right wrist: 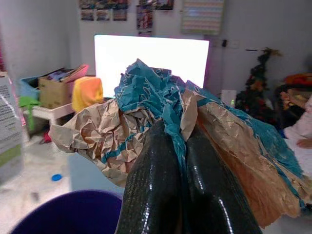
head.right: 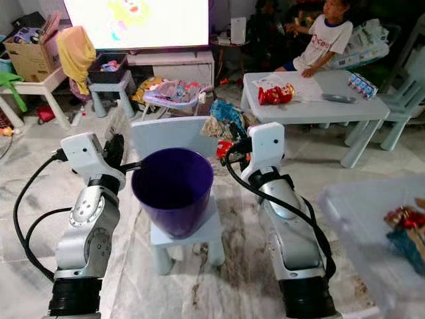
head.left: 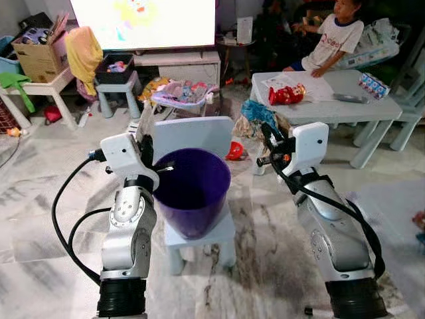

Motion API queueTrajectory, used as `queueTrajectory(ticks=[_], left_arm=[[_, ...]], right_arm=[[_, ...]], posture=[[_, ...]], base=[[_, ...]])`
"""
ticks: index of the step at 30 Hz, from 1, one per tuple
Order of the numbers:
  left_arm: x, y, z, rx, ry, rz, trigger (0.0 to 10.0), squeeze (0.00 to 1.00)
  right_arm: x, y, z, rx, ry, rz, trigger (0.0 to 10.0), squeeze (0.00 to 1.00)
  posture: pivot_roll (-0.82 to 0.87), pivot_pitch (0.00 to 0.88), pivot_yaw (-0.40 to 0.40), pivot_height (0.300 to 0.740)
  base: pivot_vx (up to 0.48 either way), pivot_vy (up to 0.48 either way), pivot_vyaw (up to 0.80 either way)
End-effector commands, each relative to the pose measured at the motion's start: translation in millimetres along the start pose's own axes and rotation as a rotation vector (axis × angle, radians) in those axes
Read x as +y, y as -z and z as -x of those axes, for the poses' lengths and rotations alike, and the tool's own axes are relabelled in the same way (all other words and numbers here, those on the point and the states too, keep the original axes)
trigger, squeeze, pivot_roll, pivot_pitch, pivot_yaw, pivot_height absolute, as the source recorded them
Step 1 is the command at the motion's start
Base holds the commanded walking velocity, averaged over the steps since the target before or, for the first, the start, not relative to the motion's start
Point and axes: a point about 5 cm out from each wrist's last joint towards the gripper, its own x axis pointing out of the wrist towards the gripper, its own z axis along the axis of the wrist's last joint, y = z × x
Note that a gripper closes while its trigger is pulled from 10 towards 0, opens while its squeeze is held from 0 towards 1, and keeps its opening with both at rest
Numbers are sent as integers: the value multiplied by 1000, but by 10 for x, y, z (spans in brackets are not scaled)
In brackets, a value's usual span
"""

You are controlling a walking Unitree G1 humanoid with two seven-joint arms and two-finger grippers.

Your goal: Picking trash to rubbish bin

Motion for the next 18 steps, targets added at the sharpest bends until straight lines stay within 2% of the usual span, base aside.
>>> queueTrajectory(ticks=[1,8,13,18], left_arm=[[-109,-13,-8,1,32,6,0,0],[-103,-8,-12,5,27,6,0,0],[-70,21,3,13,14,6,0,0],[36,121,52,44,-22,-24,0,0]], right_arm=[[-59,-28,17,-8,15,21,0,0],[-64,-21,14,-6,19,14,0,0],[-76,-24,9,-5,19,15,0,0],[-78,-24,8,-3,17,13,0,0]], posture=[[-15,0,-15,740],[-15,0,-16,740],[-13,0,-20,740],[-9,0,-20,740]], base=[[480,0,0],[480,0,0],[335,0,0],[0,0,0]])
